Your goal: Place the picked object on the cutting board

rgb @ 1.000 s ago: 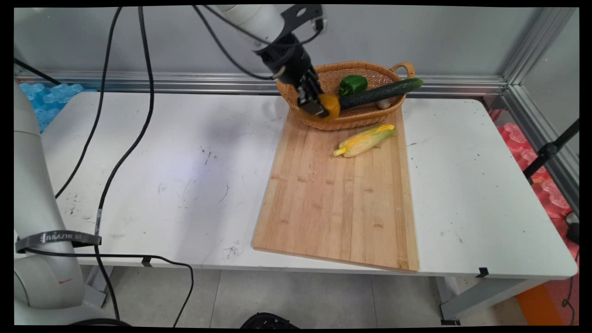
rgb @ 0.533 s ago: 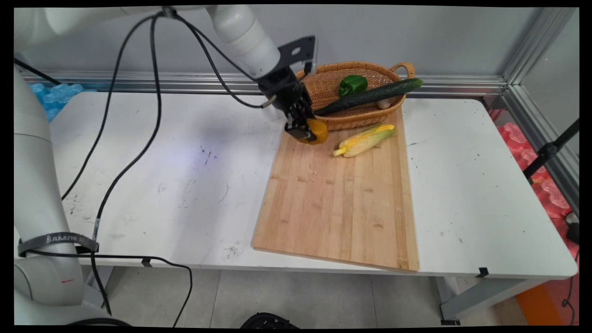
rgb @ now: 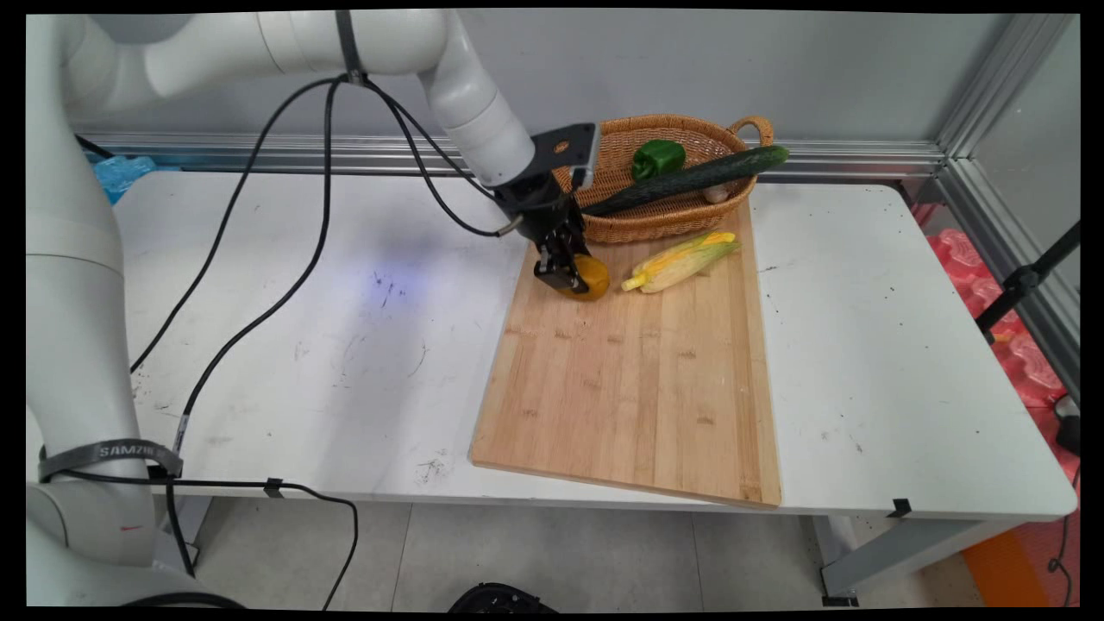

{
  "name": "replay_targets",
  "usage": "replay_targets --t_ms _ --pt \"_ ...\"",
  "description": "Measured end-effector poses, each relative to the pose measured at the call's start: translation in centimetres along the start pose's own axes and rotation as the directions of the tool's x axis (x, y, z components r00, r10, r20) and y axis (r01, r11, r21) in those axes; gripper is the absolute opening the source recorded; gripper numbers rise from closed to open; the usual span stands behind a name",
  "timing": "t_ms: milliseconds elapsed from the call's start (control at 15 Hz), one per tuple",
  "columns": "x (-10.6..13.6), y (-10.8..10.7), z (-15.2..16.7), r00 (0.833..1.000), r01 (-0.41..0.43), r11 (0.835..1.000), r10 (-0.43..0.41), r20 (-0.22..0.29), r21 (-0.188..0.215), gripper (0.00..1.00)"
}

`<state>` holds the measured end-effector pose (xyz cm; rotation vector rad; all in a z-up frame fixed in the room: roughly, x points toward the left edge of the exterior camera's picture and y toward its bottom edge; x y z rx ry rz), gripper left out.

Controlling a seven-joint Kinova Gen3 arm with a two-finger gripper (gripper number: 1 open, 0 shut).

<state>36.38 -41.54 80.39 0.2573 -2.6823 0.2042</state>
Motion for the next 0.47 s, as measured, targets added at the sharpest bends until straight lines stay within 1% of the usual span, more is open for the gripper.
replay_targets --t_ms 133,200,467 --pt "-0.24 -0.19 0.66 1.000 -0.004 1.000 0.004 -0.001 -0.009 0.00" --pt "-0.35 -0.31 1.00 1.000 -0.007 1.000 0.007 -0.003 -0.014 1.00" --pt "-0.36 -0.47 1.11 1.000 -0.016 1.000 0.016 -0.022 -0.022 1.00"
